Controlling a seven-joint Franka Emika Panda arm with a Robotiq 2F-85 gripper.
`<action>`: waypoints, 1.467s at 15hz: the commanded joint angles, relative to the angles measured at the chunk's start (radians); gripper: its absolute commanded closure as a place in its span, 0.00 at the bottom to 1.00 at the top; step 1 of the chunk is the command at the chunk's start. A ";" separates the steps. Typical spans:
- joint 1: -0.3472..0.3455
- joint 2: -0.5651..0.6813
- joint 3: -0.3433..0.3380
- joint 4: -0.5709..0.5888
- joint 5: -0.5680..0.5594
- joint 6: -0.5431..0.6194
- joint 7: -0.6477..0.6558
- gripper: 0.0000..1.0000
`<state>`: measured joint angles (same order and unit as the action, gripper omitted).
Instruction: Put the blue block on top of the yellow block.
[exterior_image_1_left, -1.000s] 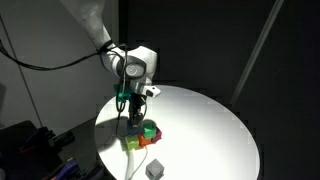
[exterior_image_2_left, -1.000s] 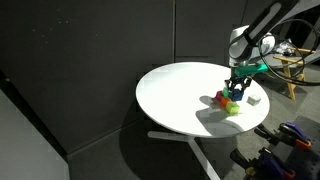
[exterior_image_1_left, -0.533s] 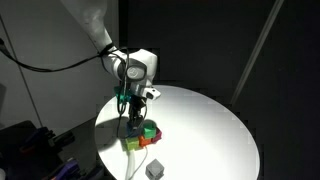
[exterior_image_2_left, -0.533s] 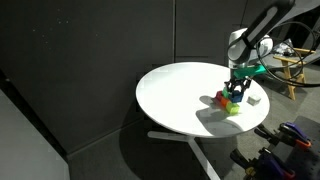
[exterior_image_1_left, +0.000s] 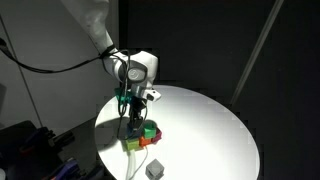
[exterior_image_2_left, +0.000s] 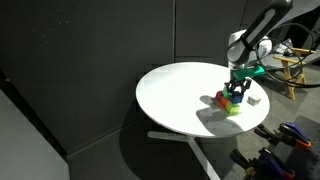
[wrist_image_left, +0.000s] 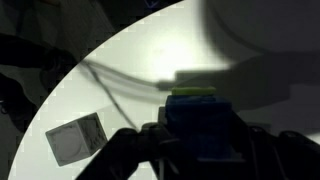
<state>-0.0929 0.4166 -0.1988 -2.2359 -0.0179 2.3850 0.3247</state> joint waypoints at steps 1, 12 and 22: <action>-0.014 0.014 0.002 0.034 0.021 -0.026 -0.016 0.68; -0.022 0.033 0.002 0.045 0.024 -0.024 -0.020 0.68; -0.022 0.039 0.002 0.047 0.022 -0.024 -0.020 0.68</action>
<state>-0.1045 0.4477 -0.1991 -2.2148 -0.0165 2.3850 0.3247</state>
